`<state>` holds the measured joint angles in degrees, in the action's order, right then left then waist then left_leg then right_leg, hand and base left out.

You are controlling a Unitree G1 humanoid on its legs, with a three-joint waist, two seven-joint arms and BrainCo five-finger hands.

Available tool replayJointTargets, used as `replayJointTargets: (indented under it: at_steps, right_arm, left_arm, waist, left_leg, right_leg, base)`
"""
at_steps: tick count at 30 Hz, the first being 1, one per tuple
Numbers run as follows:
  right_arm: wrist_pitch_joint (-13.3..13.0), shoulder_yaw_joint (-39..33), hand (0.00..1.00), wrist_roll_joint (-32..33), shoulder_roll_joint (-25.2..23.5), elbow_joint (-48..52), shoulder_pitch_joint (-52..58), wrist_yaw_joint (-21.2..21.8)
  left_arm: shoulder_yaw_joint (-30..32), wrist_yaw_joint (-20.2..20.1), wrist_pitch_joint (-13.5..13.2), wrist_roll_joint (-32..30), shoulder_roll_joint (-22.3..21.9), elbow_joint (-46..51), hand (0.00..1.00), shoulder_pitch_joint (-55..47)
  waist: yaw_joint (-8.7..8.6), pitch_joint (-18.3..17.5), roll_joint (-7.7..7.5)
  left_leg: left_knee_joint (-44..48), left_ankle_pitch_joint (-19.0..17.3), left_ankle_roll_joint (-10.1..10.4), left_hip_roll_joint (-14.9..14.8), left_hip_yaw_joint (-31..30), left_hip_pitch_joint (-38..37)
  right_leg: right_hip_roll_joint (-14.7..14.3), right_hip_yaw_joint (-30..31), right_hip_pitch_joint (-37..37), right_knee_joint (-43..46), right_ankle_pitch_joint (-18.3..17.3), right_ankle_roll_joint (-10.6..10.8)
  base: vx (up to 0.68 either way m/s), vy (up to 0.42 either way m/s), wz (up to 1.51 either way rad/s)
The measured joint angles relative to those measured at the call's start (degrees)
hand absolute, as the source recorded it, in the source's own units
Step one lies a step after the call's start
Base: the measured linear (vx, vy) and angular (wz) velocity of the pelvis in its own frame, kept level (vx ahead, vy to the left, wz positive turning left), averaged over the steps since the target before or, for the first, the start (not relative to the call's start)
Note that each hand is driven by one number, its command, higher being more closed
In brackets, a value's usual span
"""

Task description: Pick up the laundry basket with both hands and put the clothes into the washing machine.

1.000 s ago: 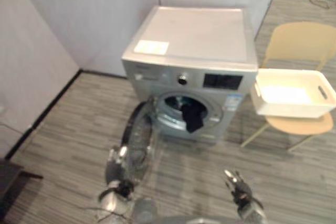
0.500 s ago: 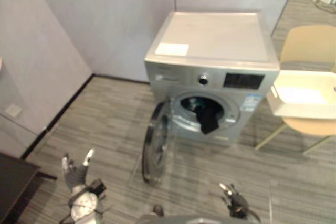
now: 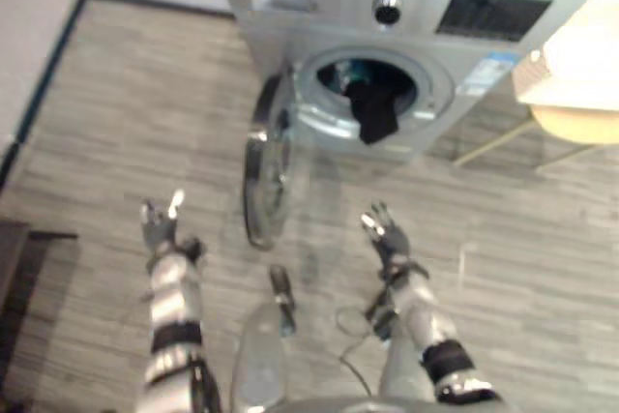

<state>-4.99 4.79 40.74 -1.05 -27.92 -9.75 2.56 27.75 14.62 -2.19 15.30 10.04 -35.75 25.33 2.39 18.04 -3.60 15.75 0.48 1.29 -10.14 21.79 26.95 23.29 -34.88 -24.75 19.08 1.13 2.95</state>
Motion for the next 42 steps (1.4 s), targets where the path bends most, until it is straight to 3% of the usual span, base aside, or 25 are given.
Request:
replayJointTargets:
  at_steps: [4,8,13,17,20,21,22,23,24,26,27,29,31,34,36,39,42]
  right_arm:
    - [0.2,0.2,0.00,1.5,0.5,0.5,0.7,0.1]
    - [1.2,0.7,0.00,2.0,1.9,7.8,4.4,1.5]
    - [0.4,0.5,0.00,3.6,5.4,11.7,7.9,2.6]
    - [0.1,-1.2,0.00,3.9,5.5,9.2,9.3,3.2]
    - [2.0,-2.0,0.00,0.5,5.3,5.1,9.6,4.0]
    - [3.1,-2.0,0.00,-2.6,5.6,4.0,10.0,4.7]
    - [3.4,-1.9,0.00,-3.9,5.8,3.8,10.4,5.5]
    - [3.8,-1.8,0.00,-6.6,6.3,3.4,11.0,7.0]
    - [3.9,-1.5,0.00,-8.4,6.4,3.3,12.0,8.2]
    - [4.3,0.0,0.00,-11.1,6.5,2.4,13.6,9.7]
    - [4.4,1.1,0.00,-12.4,6.5,2.3,14.8,10.4]
    - [4.5,2.6,0.00,-14.6,6.6,2.4,18.0,10.8]
    - [4.2,3.0,0.00,-16.7,6.9,2.5,19.8,11.1]
    - [3.9,2.9,0.00,-16.8,7.0,2.2,19.6,11.1]
    - [3.7,2.9,0.00,-16.8,7.1,0.3,18.8,11.2]
    - [3.5,2.8,0.00,-18.5,8.2,-5.0,16.1,11.4]
    - [3.5,2.9,0.00,-18.8,9.7,-8.6,13.3,11.5]
  left_arm:
    - [6.1,-3.9,3.5,-0.2,3.6,-10.6,0.00,15.5]
    - [5.4,-6.0,6.2,-1.8,5.8,-13.4,0.00,21.8]
    - [-14.6,-5.8,5.9,-5.3,9.2,-13.0,0.00,32.1]
    - [-21.7,-5.9,4.0,-4.8,3.7,-12.9,0.00,35.5]
    - [-31.5,-8.9,6.0,-5.8,2.6,-10.7,0.00,33.7]
    - [-41.0,-13.3,6.9,-7.1,0.4,-6.1,0.00,30.5]
    - [-44.4,-14.9,7.0,-7.1,-1.3,-4.3,0.00,29.4]
    - [-49.9,-17.5,6.8,-7.0,-6.1,-1.1,0.00,27.6]
    - [-53.3,-18.9,6.4,-6.8,-11.2,0.1,0.00,26.8]
    - [-56.1,-19.4,5.1,-6.1,-16.9,0.3,0.00,25.8]
    - [-58.3,-19.3,4.3,-5.7,-17.2,0.9,0.00,25.7]
    - [-58.6,-18.3,3.9,-5.8,-17.2,0.9,0.00,25.5]
    - [-56.3,-14.9,2.9,-7.6,-16.6,5.2,0.00,21.1]
    - [-56.2,-14.1,1.7,-9.1,-12.8,14.1,0.00,11.9]
    - [-55.1,-15.1,0.4,-7.7,-8.7,18.9,0.00,3.3]
    - [-50.7,-20.0,0.4,1.1,-2.8,19.7,0.00,-13.1]
    - [-49.0,-23.7,1.0,4.5,2.3,19.7,0.00,-22.1]
  waist:
    - [-0.70,2.6,-1.81]
    - [-1.61,4.2,-3.52]
    - [-1.70,7.1,-5.32]
    - [-2.21,8.4,-5.97]
    - [-1.70,8.4,-5.97]
    - [-1.69,8.4,-5.99]
    - [-1.68,8.4,-6.00]
    - [-1.84,8.3,-6.00]
    - [-2.32,8.2,-6.08]
    - [-3.37,7.7,-6.55]
    - [-4.29,7.3,-6.86]
    - [-4.97,5.6,-6.46]
    - [-4.61,2.8,-4.97]
    - [-3.50,0.8,-3.00]
    - [-2.90,-0.5,-1.23]
    - [-1.74,-2.2,1.61]
    - [-1.26,-2.5,2.21]
  left_leg:
    - [1.2,0.0,0.0,-1.7,0.5,2.2]
    - [1.9,0.1,0.7,-4.8,2.4,4.6]
    - [4.4,-0.2,1.4,-8.1,3.7,6.5]
    - [5.7,-0.7,1.9,-8.7,3.3,8.4]
    - [6.4,-0.7,1.8,-8.7,3.7,7.6]
    - [6.4,-1.1,1.3,-8.4,4.5,6.0]
    - [6.4,-1.4,0.9,-8.2,4.9,5.3]
    - [6.4,-2.8,0.7,-7.9,5.4,3.7]
    - [6.7,-3.7,0.5,-7.9,6.5,2.4]
    - [6.8,-5.2,0.8,-8.0,8.4,0.2]
    - [6.8,-5.6,0.8,-8.2,9.4,-1.1]
    - [7.0,-5.8,1.2,-8.8,11.1,-2.7]
    - [5.5,-5.3,1.9,-9.1,12.0,-4.2]
    - [2.4,-3.6,2.5,-7.9,12.2,-5.8]
    - [-0.5,-2.1,2.8,-6.7,11.9,-7.2]
    - [-4.2,-0.1,3.1,-5.0,9.3,-8.4]
    - [-5.9,0.8,2.9,-3.9,6.9,-8.3]
  right_leg:
    - [-1.8,-0.2,-1.2,-1.8,1.0,-0.7]
    - [-4.9,1.1,-4.3,-3.4,1.8,-1.6]
    - [-7.5,1.9,-5.9,-3.7,2.0,-2.0]
    - [-8.1,1.5,-6.5,-5.1,2.9,-2.6]
    - [-7.8,1.2,-5.2,-5.2,2.9,-2.6]
    - [-7.4,1.3,-3.7,-5.3,2.9,-2.6]
    - [-7.2,1.5,-3.1,-5.3,2.9,-2.6]
    - [-7.0,2.2,-2.2,-5.6,3.0,-2.0]
    - [-7.0,3.0,-1.2,-6.4,3.4,-1.4]
    - [-7.1,4.8,-0.2,-7.2,3.7,-1.0]
    - [-7.2,5.7,0.2,-7.3,3.8,-0.9]
    - [-7.8,6.8,0.3,-7.4,3.8,-0.9]
    - [-8.5,7.6,0.4,-7.5,3.7,-0.8]
    - [-8.4,7.6,0.7,-7.5,3.1,-0.7]
    - [-8.3,7.1,1.4,-7.7,2.7,-0.2]
    - [-8.4,4.6,4.0,-9.4,2.5,0.0]
    - [-8.6,2.4,5.9,-10.9,2.6,0.0]
  base:
    - [0.06,-0.031,-0.10]
    - [0.04,-0.076,-0.34]
    - [-0.01,-0.068,-0.22]
    - [-0.01,0.003,-0.01]
    - [0.02,0.028,0.09]
    - [0.02,0.049,0.06]
    - [0.02,0.086,-0.05]
    - [0.00,0.110,-0.20]
    - [0.00,0.094,-0.29]
    - [-0.01,0.065,-0.42]
    - [0.01,0.049,-0.54]
    - [0.03,0.001,-0.45]
    - [0.07,-0.047,-0.27]
    - [0.06,-0.022,0.01]
    - [0.06,-0.009,0.16]
    - [0.06,0.013,0.36]
    - [0.02,0.013,0.44]
